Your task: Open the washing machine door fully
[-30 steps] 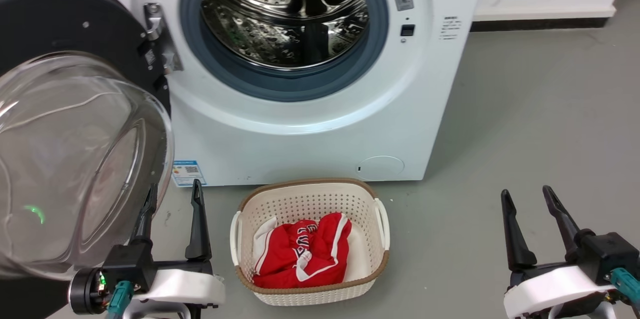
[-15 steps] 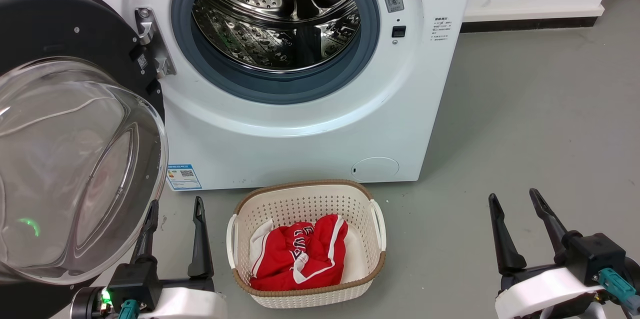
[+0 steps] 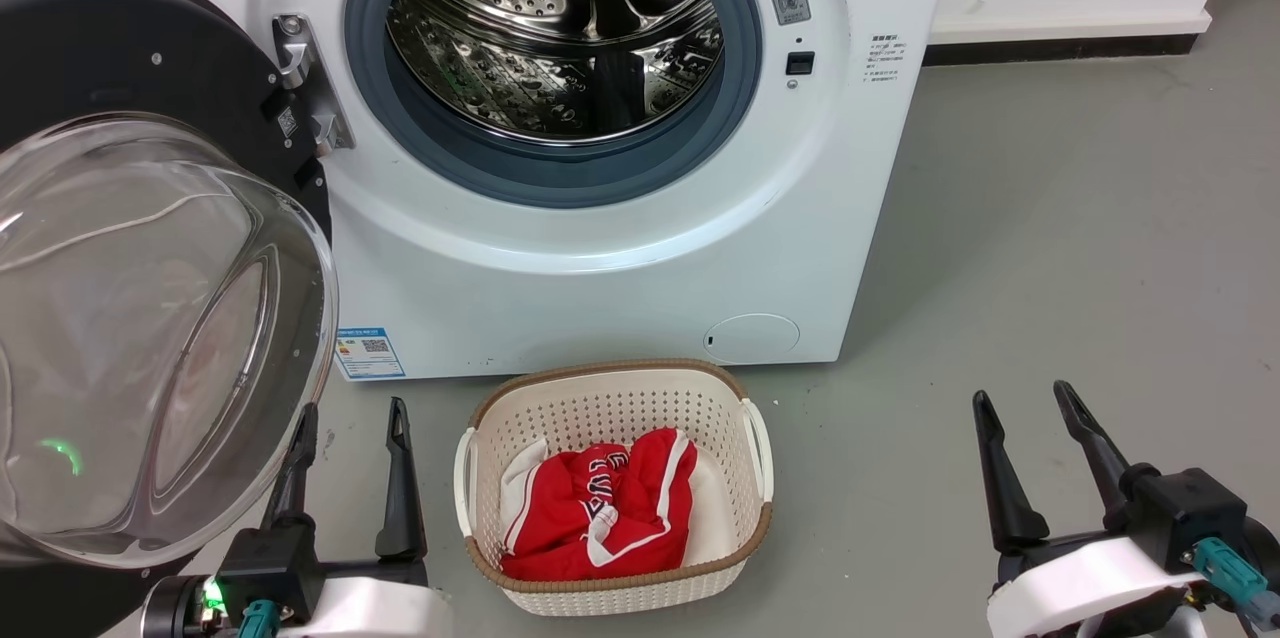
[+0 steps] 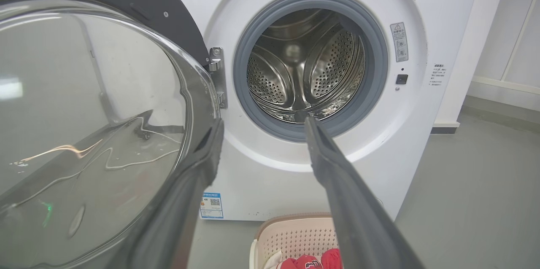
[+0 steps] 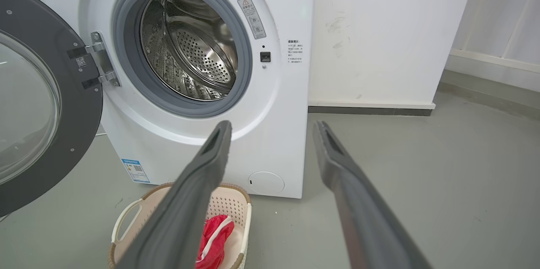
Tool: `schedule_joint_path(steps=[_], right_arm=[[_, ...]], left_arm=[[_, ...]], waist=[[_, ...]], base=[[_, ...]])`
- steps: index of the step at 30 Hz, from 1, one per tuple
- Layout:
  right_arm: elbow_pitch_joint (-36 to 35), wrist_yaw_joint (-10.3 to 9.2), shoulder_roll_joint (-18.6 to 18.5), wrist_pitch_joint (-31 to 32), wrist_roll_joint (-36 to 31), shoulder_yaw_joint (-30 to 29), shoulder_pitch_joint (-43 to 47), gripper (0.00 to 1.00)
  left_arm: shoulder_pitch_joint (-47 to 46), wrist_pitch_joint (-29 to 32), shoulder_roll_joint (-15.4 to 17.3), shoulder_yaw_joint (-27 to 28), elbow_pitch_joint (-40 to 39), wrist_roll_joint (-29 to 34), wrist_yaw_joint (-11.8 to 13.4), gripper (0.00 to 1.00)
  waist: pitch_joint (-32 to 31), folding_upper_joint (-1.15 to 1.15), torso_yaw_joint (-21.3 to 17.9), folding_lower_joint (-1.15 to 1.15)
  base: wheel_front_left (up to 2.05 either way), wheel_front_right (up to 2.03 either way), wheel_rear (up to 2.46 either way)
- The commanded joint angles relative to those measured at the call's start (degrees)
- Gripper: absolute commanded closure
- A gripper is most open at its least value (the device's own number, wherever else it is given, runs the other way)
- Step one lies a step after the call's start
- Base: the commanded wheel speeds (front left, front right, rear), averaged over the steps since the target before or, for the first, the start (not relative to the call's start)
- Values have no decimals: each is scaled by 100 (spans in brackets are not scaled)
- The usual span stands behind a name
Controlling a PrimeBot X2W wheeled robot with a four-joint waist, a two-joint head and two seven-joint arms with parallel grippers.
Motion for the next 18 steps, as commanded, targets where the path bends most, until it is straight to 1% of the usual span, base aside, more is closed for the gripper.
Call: schedule_joint_path(steps=[1,2,5,18], right_arm=[[2,-4,6,-25,1,-7,24,0],[6,0,0,-15,0,-3,1,100],[118,0,0,-21,66,20,63,100],[338,0,-89,135,1710,1,-117,100]], left_arm=[[15,-12,-10,-2,0,30,-10,0],[0,0,-12,-3,1,3,-6,100],[21,19,-31,2,144,-70,-17,100],[-167,399,-39,148,369,-1597,-209,100]], waist=[[0,0,4,0],[0,0,3,0],[1,0,4,0],[6,0,30,0]], base=[[0,0,0],[0,0,0],[0,0,0],[0,0,0]])
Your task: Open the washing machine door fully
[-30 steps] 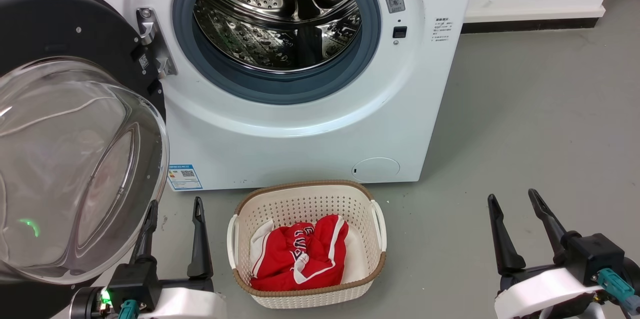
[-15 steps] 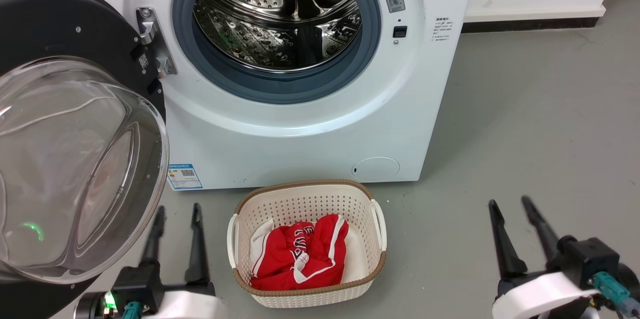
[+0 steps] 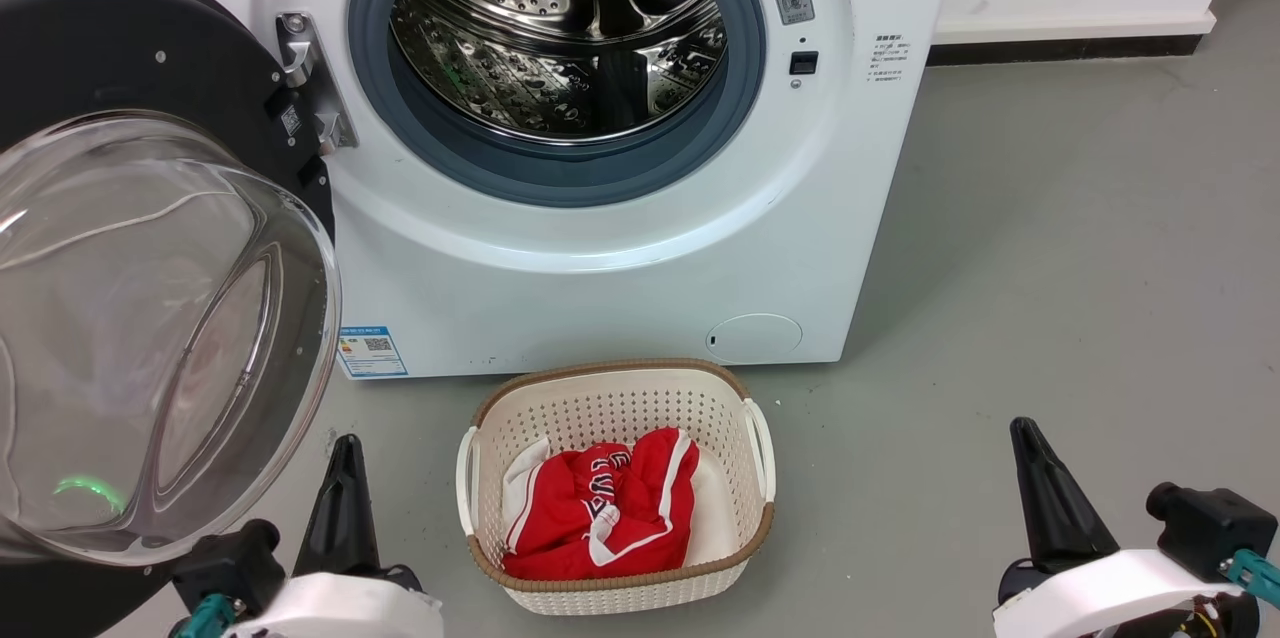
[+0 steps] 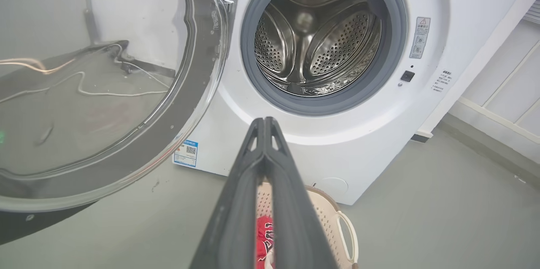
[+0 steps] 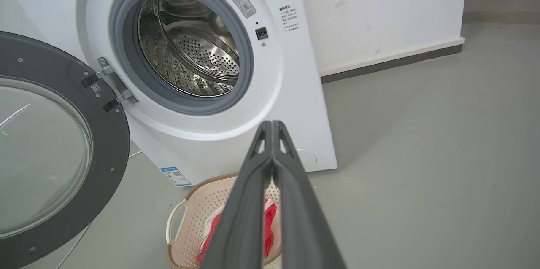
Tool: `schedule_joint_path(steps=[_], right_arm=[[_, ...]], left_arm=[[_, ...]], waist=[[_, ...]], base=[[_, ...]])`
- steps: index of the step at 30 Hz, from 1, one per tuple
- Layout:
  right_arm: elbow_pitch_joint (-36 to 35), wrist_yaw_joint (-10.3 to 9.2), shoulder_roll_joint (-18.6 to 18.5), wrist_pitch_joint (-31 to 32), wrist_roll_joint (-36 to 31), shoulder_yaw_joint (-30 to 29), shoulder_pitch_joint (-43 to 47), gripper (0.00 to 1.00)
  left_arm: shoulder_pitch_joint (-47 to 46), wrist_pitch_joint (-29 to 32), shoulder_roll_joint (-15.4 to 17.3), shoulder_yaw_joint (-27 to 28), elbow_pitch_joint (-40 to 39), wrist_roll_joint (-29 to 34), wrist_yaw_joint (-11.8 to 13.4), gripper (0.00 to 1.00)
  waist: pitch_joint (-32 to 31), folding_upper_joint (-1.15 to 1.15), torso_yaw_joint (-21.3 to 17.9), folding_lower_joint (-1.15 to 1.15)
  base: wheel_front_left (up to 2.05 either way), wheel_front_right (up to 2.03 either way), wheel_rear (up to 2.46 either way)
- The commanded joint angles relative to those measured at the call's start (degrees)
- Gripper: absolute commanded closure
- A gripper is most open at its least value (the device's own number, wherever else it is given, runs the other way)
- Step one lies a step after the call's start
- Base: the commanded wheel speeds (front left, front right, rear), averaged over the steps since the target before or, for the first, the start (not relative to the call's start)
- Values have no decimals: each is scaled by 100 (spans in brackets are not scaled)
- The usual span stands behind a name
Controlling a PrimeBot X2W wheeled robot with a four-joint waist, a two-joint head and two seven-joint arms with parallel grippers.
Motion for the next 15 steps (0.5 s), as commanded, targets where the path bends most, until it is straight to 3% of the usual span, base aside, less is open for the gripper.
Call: schedule_joint_path(steps=[1,15], right_arm=[[-41,0,-50,27,325,-17,-204,100],[149,-1,-101,170,1666,-51,-348,100]], left_arm=[[-180,70,10,52,-39,-301,-55,100],[-338,385,3,175,144,-1574,-217,100]], waist=[[1,0,4,0],[6,0,30,0]], base=[[0,0,0],[0,0,0]])
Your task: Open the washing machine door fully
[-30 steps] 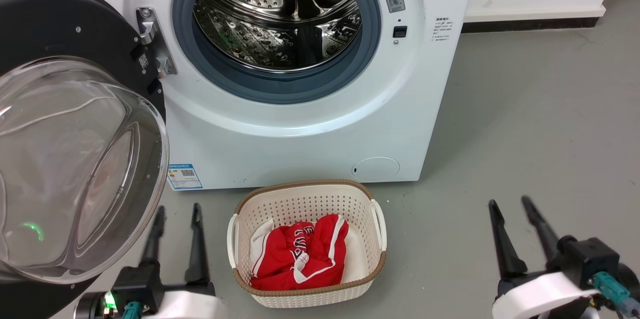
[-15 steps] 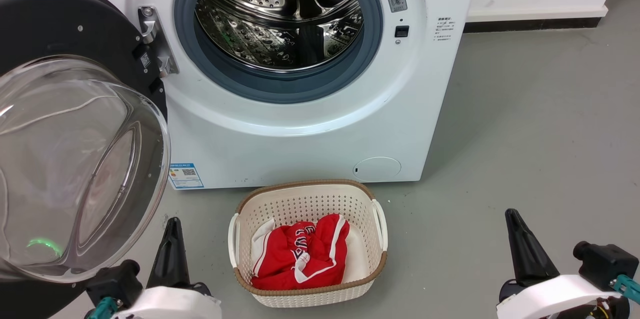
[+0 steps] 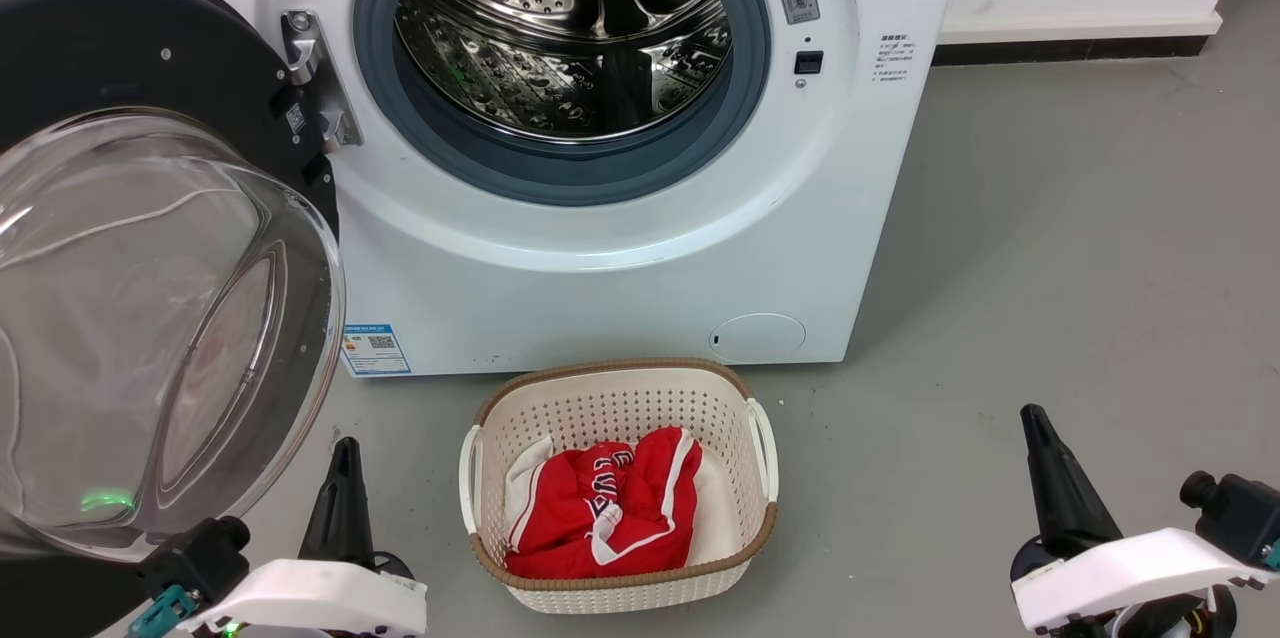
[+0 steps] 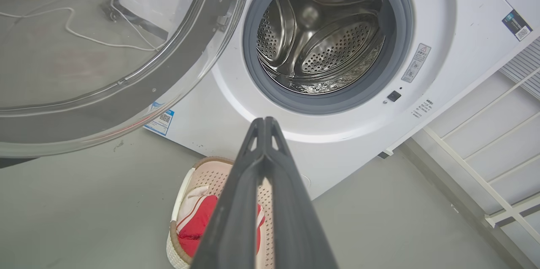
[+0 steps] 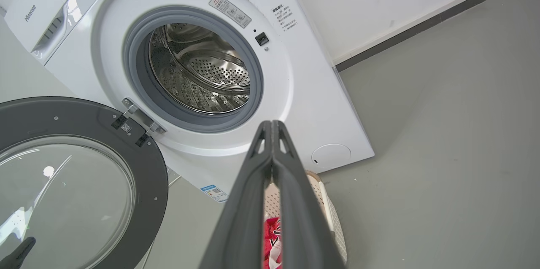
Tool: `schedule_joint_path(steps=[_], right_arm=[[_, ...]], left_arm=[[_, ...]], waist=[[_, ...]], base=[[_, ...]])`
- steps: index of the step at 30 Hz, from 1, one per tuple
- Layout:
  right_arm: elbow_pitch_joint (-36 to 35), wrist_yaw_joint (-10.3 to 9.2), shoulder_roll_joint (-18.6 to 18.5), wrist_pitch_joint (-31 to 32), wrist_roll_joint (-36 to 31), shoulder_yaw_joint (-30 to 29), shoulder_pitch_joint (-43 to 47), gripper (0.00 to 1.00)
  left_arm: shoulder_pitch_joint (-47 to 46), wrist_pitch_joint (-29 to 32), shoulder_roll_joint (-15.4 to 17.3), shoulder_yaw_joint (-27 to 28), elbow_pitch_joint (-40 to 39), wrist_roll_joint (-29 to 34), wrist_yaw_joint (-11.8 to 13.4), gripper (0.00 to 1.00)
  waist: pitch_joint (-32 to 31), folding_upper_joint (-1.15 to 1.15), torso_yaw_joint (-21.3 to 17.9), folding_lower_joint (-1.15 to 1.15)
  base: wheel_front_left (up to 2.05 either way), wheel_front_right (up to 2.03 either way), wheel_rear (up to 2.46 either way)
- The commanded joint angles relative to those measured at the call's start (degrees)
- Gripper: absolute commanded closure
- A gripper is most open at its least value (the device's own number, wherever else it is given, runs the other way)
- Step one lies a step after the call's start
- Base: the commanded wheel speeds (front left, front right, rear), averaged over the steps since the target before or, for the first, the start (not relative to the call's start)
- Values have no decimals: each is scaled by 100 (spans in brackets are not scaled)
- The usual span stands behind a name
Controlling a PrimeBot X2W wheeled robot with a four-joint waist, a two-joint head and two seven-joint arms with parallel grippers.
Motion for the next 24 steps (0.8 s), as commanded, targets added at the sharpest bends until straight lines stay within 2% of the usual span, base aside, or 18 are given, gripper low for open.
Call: schedule_joint_path(steps=[1,5,10,24], right_arm=[[-45,0,-53,12,210,-17,-161,100],[8,0,-63,56,576,-31,-206,100],[118,0,-79,154,1340,-67,-280,100],[272,0,-92,302,2385,-131,-395,100]], left_arm=[[-183,32,9,45,-42,-178,-38,100],[-221,120,8,78,10,-530,-83,100],[-315,307,4,146,118,-1269,-176,100],[-433,560,-2,248,270,-2291,-314,100]], waist=[[0,0,2,0],[2,0,10,0],[5,0,28,0],[11,0,56,0]], base=[[0,0,0],[0,0,0],[0,0,0],[0,0,0]])
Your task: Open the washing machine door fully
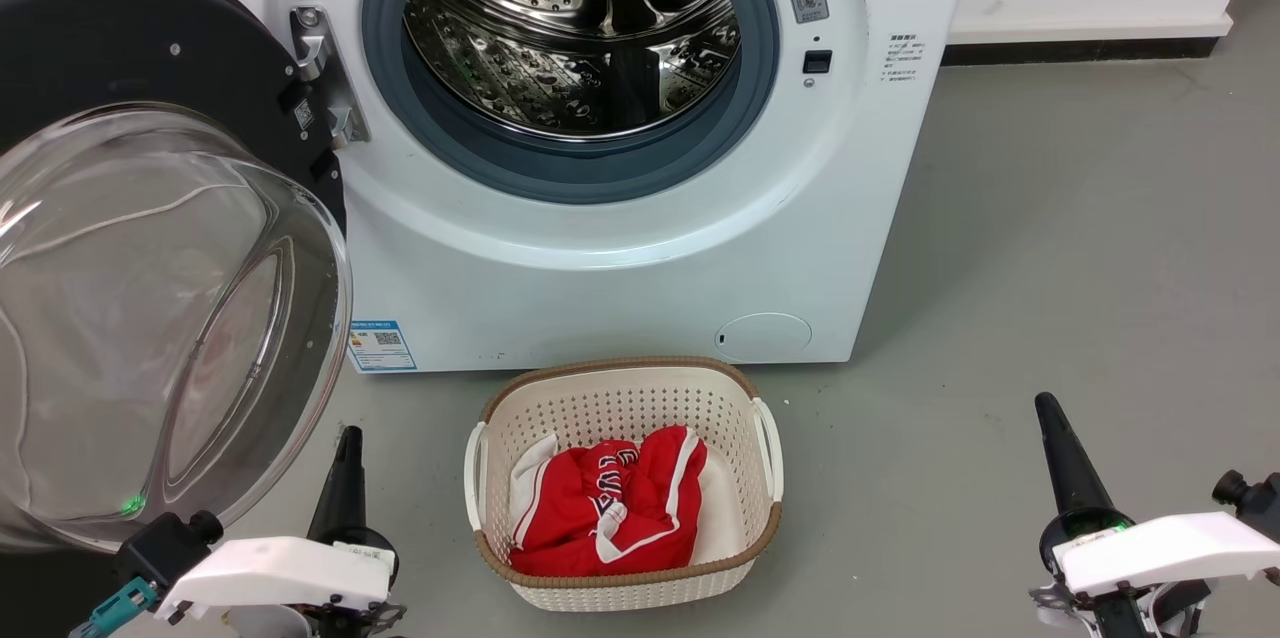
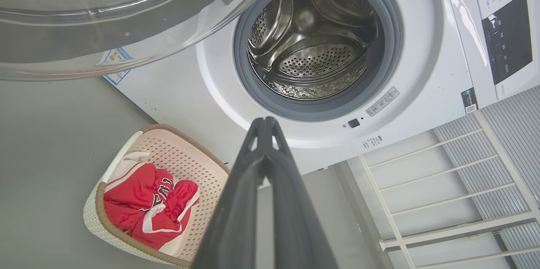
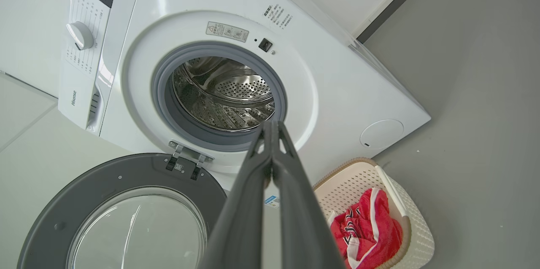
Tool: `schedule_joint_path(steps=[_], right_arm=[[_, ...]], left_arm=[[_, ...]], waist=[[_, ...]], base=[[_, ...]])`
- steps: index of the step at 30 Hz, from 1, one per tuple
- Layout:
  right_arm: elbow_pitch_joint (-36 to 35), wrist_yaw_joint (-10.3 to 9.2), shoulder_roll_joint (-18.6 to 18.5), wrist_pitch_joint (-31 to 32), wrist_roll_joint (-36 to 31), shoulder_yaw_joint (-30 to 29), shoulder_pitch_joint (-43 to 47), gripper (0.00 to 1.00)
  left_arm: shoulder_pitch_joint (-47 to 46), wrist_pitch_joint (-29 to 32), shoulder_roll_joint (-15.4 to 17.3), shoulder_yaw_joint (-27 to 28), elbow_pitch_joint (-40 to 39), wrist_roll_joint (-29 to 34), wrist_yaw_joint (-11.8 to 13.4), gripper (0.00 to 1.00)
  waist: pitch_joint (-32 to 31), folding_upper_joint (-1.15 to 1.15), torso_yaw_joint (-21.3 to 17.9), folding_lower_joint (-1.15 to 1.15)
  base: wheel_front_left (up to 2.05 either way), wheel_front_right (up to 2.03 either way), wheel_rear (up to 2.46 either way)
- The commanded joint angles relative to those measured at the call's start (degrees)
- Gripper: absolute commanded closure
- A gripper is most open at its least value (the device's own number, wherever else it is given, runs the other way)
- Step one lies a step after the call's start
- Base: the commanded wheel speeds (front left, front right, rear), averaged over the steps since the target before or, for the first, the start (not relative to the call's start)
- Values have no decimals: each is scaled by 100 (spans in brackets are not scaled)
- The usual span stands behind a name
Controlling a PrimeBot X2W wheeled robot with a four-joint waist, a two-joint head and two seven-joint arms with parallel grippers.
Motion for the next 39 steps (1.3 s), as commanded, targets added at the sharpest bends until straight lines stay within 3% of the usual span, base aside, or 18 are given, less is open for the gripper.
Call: schedule_joint_path(steps=[1,39], right_arm=[[-28,0,-39,30,167,-20,-138,100],[331,0,-19,405,2450,-221,-392,100]], left_arm=[[-131,31,10,38,-23,-156,-52,100],[-411,607,-7,252,322,-2430,-354,100]], waist=[[0,0,3,0],[16,0,83,0]], base=[[0,0,0],[0,0,0]])
